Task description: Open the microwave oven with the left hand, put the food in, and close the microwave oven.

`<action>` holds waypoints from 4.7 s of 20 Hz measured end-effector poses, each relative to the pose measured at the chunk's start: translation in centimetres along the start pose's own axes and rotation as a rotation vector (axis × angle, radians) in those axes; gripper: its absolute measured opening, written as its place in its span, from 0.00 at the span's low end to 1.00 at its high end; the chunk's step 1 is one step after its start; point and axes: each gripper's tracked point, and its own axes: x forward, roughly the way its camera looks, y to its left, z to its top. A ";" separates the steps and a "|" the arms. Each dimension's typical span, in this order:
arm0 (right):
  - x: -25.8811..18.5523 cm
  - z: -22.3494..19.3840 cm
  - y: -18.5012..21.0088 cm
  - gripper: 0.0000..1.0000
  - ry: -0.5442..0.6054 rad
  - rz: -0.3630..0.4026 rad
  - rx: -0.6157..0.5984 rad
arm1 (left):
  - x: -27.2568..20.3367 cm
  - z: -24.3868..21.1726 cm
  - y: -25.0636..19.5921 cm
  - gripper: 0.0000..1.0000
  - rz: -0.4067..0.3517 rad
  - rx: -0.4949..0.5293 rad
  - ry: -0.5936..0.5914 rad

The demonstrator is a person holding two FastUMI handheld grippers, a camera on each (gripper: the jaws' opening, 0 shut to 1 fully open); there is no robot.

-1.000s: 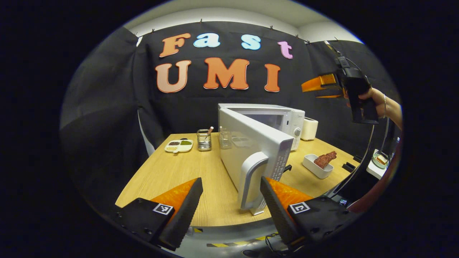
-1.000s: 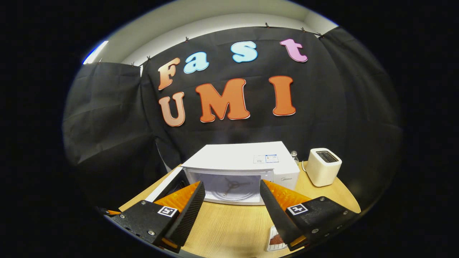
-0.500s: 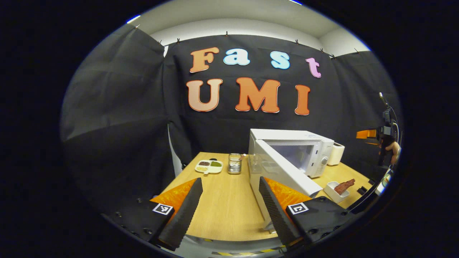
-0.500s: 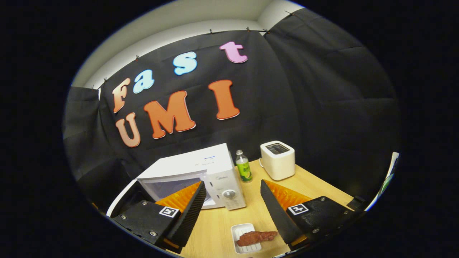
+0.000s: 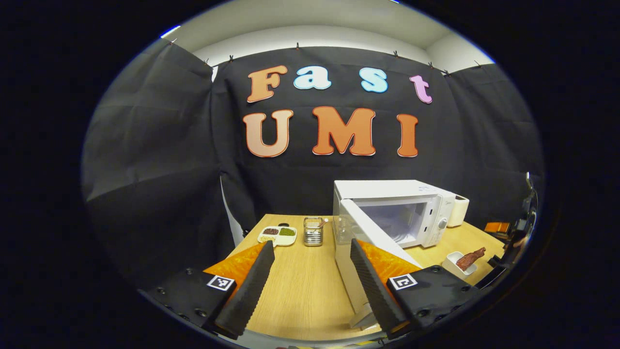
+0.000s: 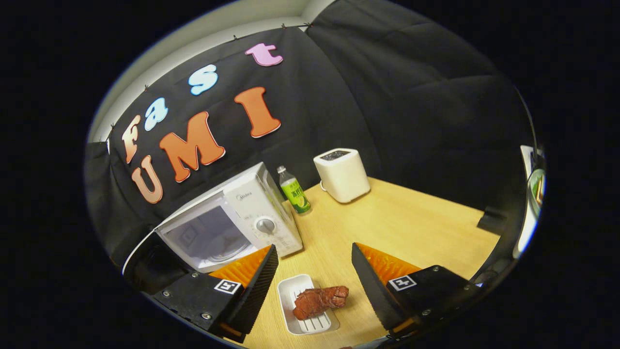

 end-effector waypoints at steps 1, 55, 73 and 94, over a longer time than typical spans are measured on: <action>0.6 -1.5 -0.7 0.95 0.027 -0.013 0.021 | 0.2 0.2 -0.4 0.99 -0.007 0.006 -0.002; 11.8 -7.2 30.1 0.14 0.246 0.242 0.426 | -0.8 0.6 12.5 1.00 0.191 0.006 0.063; 23.4 -9.2 30.7 0.48 0.029 0.015 0.318 | -2.1 -1.4 15.9 1.00 0.298 0.000 0.125; 13.2 -4.7 27.1 0.94 -0.018 0.092 -0.238 | 0.5 -3.6 10.4 0.98 0.155 -0.026 0.083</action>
